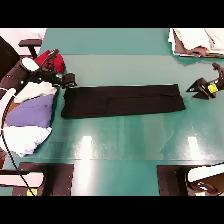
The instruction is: Fold the shirts.
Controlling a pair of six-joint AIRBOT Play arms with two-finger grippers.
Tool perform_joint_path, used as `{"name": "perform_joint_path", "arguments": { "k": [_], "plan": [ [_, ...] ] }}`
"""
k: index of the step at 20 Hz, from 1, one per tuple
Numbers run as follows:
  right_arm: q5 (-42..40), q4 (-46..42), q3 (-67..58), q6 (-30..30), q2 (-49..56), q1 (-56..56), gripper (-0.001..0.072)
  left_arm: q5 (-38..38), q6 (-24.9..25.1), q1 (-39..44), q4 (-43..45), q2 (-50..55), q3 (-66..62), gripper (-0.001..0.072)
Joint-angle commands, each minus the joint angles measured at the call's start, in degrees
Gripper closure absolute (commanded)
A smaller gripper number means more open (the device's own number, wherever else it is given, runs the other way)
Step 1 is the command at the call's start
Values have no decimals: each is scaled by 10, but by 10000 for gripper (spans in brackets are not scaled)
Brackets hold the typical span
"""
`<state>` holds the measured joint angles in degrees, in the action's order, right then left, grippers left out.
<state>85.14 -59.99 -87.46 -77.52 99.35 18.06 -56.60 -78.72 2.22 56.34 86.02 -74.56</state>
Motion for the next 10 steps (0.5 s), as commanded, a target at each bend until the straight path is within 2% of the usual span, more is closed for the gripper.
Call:
{"name": "perform_joint_path", "arguments": {
  "k": [1, 4, 7, 8, 9, 10],
  "plan": [
    [-35, 27, 65, 30, 3, 19, 106, 7, 7, 44, -11, 3, -2, 685],
    [-44, 98, 80, 53, 32, 15, 107, 34, -4, 93, -11, 9, -2, 684],
    [-28, 120, 50, 54, 78, -13, 119, 61, -15, 133, -13, 26, -2, 685],
    [-30, 123, 39, 54, 88, -24, 185, 67, -21, 144, -13, 34, -4, 685],
    [-29, 123, 24, 54, 97, -34, 377, 66, -23, 155, -15, 47, -14, 685],
    [-25, 123, 9, 54, 102, -43, 607, 60, -23, 165, -15, 62, -28, 684]
  ]
}}
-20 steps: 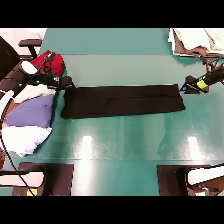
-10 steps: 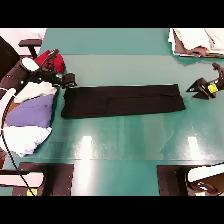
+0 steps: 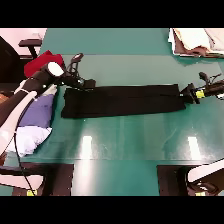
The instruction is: Fold the shirts.
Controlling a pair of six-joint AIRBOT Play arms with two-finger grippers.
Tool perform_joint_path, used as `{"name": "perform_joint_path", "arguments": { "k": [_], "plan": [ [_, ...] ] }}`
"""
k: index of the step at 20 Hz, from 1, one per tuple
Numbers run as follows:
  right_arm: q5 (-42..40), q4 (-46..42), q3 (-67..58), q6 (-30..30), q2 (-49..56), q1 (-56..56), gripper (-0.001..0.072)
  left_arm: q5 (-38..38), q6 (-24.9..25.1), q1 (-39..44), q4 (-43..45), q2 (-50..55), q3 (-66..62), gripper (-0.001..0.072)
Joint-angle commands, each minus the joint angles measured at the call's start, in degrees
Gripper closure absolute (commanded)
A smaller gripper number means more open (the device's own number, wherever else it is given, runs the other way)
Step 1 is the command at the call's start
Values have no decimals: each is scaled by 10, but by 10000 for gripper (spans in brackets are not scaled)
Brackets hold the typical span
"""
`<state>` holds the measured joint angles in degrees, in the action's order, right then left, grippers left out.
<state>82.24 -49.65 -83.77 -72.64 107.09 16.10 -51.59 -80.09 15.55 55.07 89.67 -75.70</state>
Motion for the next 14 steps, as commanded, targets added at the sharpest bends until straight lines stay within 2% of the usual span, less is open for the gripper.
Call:
{"name": "perform_joint_path", "arguments": {
  "k": [1, 2, 5, 8, 12, 14],
  "plan": [
    [10, 20, -40, 6, 24, -29, 657, 7, -9, 42, -2, 42, -35, 685],
    [21, 20, -56, 5, 20, -31, 694, 5, -9, 52, -2, 60, -54, 685],
    [70, 23, -112, -9, -15, -40, 695, 5, -18, 83, -2, 119, -122, 685],
    [97, 66, -175, -35, -68, -64, 695, 1, -41, 108, -7, 186, -195, 685],
    [90, 141, -243, -48, -123, -127, 695, -24, -42, 134, -17, 255, -264, 685],
    [83, 141, -273, -60, -138, -167, 695, -24, -56, 140, -16, 270, -274, 685]
  ]
}}
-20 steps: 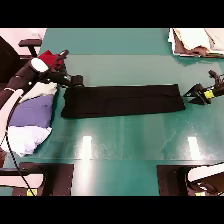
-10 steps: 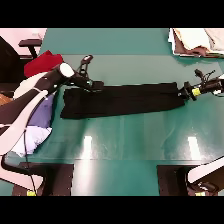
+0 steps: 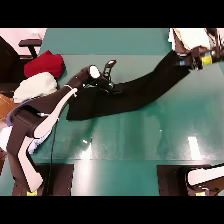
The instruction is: Fold the shirts.
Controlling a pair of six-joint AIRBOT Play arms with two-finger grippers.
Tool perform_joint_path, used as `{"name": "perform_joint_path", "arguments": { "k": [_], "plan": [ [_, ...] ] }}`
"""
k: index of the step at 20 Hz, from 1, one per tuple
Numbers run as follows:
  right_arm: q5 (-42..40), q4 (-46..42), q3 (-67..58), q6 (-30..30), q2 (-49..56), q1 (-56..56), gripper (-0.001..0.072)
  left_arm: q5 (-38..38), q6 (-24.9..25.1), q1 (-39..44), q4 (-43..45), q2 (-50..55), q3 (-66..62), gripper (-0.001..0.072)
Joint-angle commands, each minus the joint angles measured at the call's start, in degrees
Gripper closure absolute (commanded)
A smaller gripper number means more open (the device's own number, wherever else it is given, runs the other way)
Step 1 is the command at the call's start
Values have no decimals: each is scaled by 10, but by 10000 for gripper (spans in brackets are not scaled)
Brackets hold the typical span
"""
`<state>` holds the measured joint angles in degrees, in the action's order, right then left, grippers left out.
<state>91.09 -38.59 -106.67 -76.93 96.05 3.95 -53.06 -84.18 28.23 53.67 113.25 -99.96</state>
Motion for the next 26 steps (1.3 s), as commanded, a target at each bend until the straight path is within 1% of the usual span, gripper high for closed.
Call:
{"name": "perform_joint_path", "arguments": {
  "k": [1, 3, 6, 9, 11, 14, 16, 18, 19, 20, 21, 22, 23, 26],
  "plan": [
    [-9, 30, -56, -17, -31, -64, 694, -5, -16, 13, -4, 36, -31, 685],
    [-13, 31, -77, -18, -32, -103, 695, 1, -21, 13, 0, 36, -34, 685],
    [-42, 31, -85, -26, -32, -159, 695, 5, -29, 13, 1, 36, -35, 685],
    [-72, 30, -85, -25, -32, -209, 695, -42, -29, -11, 3, 27, -57, 685],
    [-92, 30, -85, -25, -30, -240, 695, -61, -29, -51, 14, -10, -69, 685],
    [-125, 30, -85, -22, -14, -300, 694, -85, -27, -139, 71, -109, -73, 685],
    [-163, 31, -85, -2, 12, -358, 694, -97, -24, -202, 109, -181, -73, 685],
    [-218, 30, -85, 25, 48, -426, 692, -101, -24, -256, 141, -243, -73, 684],
    [-247, 30, -85, 30, 69, -456, 634, -103, -24, -279, 150, -267, -73, 684],
    [-278, 29, -85, 31, 90, -483, 492, -105, -24, -300, 154, -289, -73, 684],
    [-300, 28, -85, 31, 109, -502, 404, -110, -24, -318, 154, -304, -73, 685],
    [-299, 30, -85, 31, 122, -512, 395, -117, -24, -332, 154, -318, -73, 684],
    [-279, 28, -85, 31, 130, -514, 395, -127, -23, -342, 154, -327, -73, 684],
    [-191, 4, -85, 30, 129, -481, 396, -151, -8, -351, 154, -336, -73, 684]
  ]
}}
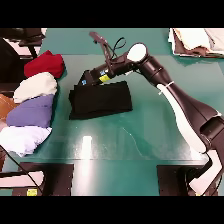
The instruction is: Fold the shirts.
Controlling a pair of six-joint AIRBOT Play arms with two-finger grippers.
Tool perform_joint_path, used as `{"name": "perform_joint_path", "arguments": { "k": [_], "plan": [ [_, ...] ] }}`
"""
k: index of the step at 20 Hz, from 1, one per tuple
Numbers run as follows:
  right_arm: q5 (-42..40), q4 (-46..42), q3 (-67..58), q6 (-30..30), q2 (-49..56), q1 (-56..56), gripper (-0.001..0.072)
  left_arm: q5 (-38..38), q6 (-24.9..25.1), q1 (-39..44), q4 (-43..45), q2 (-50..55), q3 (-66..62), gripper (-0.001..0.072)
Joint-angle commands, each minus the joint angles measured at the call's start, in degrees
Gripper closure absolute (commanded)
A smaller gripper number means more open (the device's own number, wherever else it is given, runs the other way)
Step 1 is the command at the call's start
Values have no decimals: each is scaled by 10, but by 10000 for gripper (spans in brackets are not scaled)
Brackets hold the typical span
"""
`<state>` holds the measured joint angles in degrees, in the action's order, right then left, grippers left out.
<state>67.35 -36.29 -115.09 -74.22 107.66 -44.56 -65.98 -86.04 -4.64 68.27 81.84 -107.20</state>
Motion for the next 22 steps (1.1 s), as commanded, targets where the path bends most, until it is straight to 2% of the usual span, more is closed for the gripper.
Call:
{"name": "perform_joint_path", "arguments": {
  "k": [1, 4, 8, 9, 10, 11, 16, 19, 22],
  "plan": [
    [76, -41, 0, -7, 10, 24, 396, -30, 11, -22, 8, -21, 0, 684],
    [151, -110, 6, -54, 5, 94, 396, -47, 13, -22, 5, -21, 0, 684],
    [129, -164, 129, -85, -41, 205, 395, -66, 33, -20, 3, -20, 1, 685],
    [117, -162, 164, -86, -51, 231, 358, -67, 36, -20, 3, -20, 1, 685],
    [106, -162, 197, -94, -58, 254, 123, -66, 36, -20, 2, -20, 1, 684],
    [96, -161, 223, -100, -59, 272, 42, -66, 36, -20, 1, -20, 1, 685],
    [6, -66, 298, -99, -30, 284, 63, -65, 41, -20, -11, -20, 1, 684],
    [-15, -28, 273, -91, 14, 245, 69, -64, 52, -20, -26, -20, 1, 684],
    [-34, -7, 222, -92, 63, 198, 137, -64, 55, -20, -35, -20, 1, 685]
  ]
}}
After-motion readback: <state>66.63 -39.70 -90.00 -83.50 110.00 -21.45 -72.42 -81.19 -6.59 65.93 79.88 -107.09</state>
